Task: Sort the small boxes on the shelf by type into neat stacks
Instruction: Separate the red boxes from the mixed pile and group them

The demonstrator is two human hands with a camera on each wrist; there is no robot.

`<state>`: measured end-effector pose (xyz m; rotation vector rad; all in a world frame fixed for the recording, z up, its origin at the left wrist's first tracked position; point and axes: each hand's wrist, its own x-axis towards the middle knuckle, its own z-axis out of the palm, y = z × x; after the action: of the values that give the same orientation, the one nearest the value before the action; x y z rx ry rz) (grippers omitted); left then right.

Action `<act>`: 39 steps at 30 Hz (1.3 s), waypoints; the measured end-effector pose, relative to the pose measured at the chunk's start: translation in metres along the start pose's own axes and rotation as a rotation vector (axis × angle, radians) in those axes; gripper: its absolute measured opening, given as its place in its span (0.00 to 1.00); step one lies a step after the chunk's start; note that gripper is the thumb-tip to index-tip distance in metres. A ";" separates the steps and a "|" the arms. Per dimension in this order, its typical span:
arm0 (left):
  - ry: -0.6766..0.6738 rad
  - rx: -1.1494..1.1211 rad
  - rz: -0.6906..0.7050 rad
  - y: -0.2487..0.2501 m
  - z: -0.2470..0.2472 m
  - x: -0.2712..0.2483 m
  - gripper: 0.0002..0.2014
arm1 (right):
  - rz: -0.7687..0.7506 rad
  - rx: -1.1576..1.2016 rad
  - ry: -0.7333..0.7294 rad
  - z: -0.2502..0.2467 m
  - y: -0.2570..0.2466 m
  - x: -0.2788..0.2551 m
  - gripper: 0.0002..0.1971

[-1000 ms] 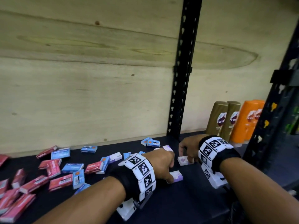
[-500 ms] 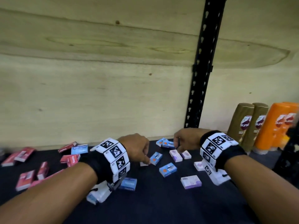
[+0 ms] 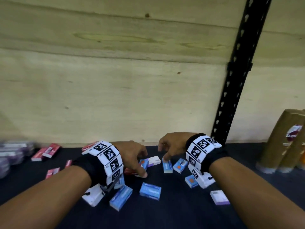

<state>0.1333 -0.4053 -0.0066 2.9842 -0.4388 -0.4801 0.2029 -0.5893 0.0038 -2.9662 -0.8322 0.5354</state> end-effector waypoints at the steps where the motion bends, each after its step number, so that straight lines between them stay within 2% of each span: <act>1: -0.009 -0.006 0.001 -0.001 0.000 0.001 0.36 | -0.001 -0.005 -0.017 0.000 -0.002 0.005 0.24; 7: -0.037 -0.016 -0.031 -0.002 0.000 0.006 0.31 | -0.030 -0.006 -0.075 0.001 -0.011 0.019 0.26; 11: -0.034 0.009 -0.023 -0.001 0.001 0.005 0.31 | -0.060 0.007 -0.101 0.003 -0.013 0.025 0.18; 16: -0.014 0.039 0.006 -0.002 0.004 0.001 0.32 | -0.066 -0.004 -0.061 0.000 -0.015 0.030 0.14; 21: -0.006 0.049 0.019 -0.004 0.005 -0.001 0.31 | -0.047 -0.009 -0.022 -0.010 -0.006 0.022 0.15; 29: -0.031 0.140 0.000 0.001 0.006 0.002 0.30 | 0.125 0.017 0.036 -0.015 0.044 -0.027 0.16; 34: -0.042 0.150 -0.036 0.006 0.007 0.004 0.20 | 0.255 0.009 0.054 -0.005 0.089 -0.067 0.13; 39: 0.022 0.140 -0.013 0.013 0.001 -0.004 0.24 | 0.345 0.047 0.038 0.010 0.120 -0.098 0.09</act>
<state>0.1259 -0.4168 -0.0051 3.1250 -0.4701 -0.4343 0.1818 -0.7432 0.0132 -3.0773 -0.2981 0.4953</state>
